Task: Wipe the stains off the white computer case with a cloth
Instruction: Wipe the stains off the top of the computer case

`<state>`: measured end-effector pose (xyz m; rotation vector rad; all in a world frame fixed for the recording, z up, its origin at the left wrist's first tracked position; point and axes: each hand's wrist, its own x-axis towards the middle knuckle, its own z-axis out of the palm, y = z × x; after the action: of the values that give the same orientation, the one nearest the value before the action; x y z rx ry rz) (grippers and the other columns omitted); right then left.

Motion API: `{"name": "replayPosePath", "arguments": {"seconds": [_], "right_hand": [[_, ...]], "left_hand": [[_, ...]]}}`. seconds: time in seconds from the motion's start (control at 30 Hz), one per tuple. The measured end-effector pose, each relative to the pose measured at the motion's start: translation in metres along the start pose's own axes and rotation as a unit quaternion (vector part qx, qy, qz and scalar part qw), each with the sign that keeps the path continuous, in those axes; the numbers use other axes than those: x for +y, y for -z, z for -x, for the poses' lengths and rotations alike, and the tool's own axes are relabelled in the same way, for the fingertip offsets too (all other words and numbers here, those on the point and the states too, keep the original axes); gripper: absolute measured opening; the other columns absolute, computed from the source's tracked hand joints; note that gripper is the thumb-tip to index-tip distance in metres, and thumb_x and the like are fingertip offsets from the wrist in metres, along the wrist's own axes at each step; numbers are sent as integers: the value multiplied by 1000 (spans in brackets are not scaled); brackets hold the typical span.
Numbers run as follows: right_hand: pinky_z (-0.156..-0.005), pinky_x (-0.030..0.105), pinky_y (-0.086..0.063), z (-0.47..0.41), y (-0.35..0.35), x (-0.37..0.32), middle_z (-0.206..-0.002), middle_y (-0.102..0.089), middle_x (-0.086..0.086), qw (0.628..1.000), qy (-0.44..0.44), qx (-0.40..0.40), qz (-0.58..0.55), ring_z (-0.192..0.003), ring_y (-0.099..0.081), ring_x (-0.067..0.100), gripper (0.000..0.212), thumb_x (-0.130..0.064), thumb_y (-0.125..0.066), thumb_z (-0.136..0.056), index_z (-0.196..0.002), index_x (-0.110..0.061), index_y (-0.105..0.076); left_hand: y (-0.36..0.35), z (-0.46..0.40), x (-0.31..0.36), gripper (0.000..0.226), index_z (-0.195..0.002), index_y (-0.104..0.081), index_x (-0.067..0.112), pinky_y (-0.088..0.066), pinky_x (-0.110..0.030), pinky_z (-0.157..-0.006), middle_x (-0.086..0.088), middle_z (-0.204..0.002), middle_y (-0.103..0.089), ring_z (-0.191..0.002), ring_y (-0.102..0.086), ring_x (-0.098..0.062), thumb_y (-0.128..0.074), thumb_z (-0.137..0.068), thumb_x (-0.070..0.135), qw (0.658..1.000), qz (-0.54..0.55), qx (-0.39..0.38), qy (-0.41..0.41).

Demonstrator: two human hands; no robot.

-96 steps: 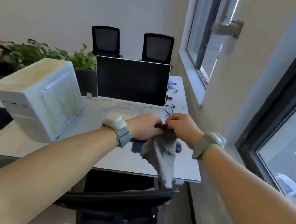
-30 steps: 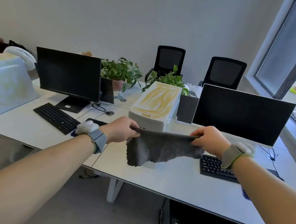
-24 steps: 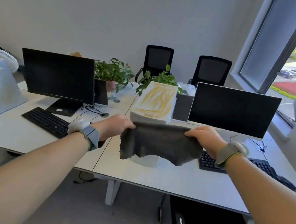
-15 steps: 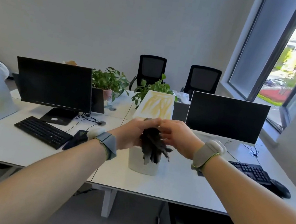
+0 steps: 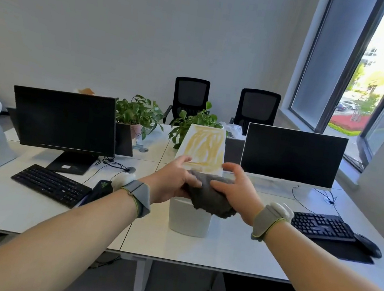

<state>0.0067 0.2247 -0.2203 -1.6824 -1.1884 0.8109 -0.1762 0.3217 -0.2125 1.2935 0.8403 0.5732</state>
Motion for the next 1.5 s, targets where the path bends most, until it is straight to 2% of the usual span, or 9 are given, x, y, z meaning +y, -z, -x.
{"name": "replayPosePath", "arguments": {"seconds": [0.17,0.3,0.4,0.57,0.7,0.87,0.97,1.27,1.5], "right_hand": [[-74,27,-59,-12,1,16,-93,-72,-3,934,49,-135,328,-84,-69,18,36,-47,-80,-79,-107,-25,-73],[-54,30,-58,-31,3,22,-86,-73,8,985,35,-107,128,-66,-72,20,13,-19,-77,-86,-97,-15,-72],[-85,35,-63,-46,-1,24,-111,-72,1,995,33,-93,-18,-95,-72,15,46,-13,-77,-87,-129,-27,-65],[-86,25,-59,-65,-10,27,-103,-72,-13,990,88,-86,66,-94,-68,8,44,-24,-83,-82,-124,-32,-71],[-54,30,-59,-84,-2,36,-87,-74,-4,991,76,-44,97,-75,-70,20,25,-17,-71,-85,-104,-32,-78],[-64,37,-60,-102,9,49,-92,-71,-1,981,70,80,160,-79,-66,22,25,-19,-57,-90,-101,-32,-76],[-72,40,-59,-113,10,42,-101,-63,-1,966,78,124,214,-86,-62,22,22,-29,-57,-94,-108,-33,-73],[-62,31,-53,-128,-13,26,-95,-54,-8,919,56,201,336,-78,-55,18,12,-31,-56,-92,-90,-24,-66],[-74,35,-55,-129,-15,29,-107,-61,-10,918,70,180,348,-95,-58,18,30,-18,-50,-94,-109,-29,-73]], "left_hand": [[-4,-11,-14,33,-114,-70,12,-61,-36,-75,-14,-106,-69,-90,-68,-26,-69,-86,-4,953,-296,-55,-25],[1,-28,-17,9,-99,-73,16,-54,-38,-80,-11,-94,-73,-84,-65,-20,-70,-90,15,941,-336,-8,-38],[5,-42,-15,12,-105,-68,7,-60,-42,-76,-17,-92,-73,-78,-73,-26,-70,-95,13,966,-255,32,-41],[1,-59,-16,21,-102,-61,1,-61,-39,-62,-22,-85,-69,-66,-71,-34,-76,-90,8,985,-161,65,-12],[4,-76,-21,27,-104,-66,3,-56,-40,-68,-18,-89,-74,-72,-70,-24,-81,-86,15,968,-237,74,-37],[35,-91,-19,52,-130,-59,14,-51,-32,-90,-1,-120,-63,-105,-62,-17,-74,-89,41,854,-468,198,-114],[58,-106,-10,72,-142,-50,8,-45,-38,-102,-9,-139,-55,-126,-54,-26,-70,-88,51,819,-540,187,-50],[61,-141,11,58,-70,-56,12,-38,-32,-56,-4,-71,-57,-65,-54,-20,-72,-82,66,801,-597,48,-6],[70,-161,15,74,-71,-52,10,-36,-32,-53,-3,-69,-57,-62,-53,-20,-75,-65,80,770,-638,24,8]]}}
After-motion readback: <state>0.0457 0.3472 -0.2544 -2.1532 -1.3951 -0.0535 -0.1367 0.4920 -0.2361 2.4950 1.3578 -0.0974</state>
